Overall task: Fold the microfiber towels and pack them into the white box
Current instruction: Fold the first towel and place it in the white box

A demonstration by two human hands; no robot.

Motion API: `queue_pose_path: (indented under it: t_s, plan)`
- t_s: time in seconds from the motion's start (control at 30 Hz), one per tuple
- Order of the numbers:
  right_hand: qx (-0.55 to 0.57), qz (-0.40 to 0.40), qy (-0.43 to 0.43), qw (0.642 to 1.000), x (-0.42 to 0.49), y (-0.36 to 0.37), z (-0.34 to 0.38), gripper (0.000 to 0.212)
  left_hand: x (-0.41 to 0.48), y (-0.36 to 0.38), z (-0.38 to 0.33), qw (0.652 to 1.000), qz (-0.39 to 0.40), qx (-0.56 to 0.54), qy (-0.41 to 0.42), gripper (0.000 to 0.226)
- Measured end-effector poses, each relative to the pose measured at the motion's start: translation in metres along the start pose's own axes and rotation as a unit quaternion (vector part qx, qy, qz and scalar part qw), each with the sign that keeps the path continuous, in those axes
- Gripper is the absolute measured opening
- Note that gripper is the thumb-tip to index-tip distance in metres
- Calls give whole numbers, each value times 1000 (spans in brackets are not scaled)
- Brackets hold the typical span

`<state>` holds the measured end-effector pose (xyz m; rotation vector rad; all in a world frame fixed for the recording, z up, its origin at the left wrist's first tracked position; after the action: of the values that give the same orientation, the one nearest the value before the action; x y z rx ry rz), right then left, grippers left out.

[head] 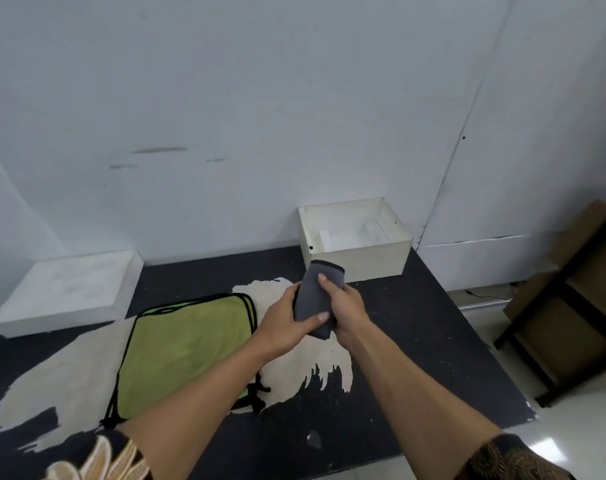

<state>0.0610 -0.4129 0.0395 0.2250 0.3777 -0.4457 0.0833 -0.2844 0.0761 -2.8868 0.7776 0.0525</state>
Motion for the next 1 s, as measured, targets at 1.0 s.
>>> queue_pose_path:
  t_s: [1.0]
  plan:
    - [-189,-21,-73,979,208,-137,129,28,223,116,-36,989,-31,145,7,34]
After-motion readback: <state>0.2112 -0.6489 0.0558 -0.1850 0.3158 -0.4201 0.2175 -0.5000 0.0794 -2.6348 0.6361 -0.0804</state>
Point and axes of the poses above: each hand's wrist, its own x-axis towards the middle knuckle, its own y-axis out of the palm, z = x × y, the point moved 9 cm from there along x, towards the middle knuckle, and after that the axes turned 14 degrees about -x, right-handed, at the moved point
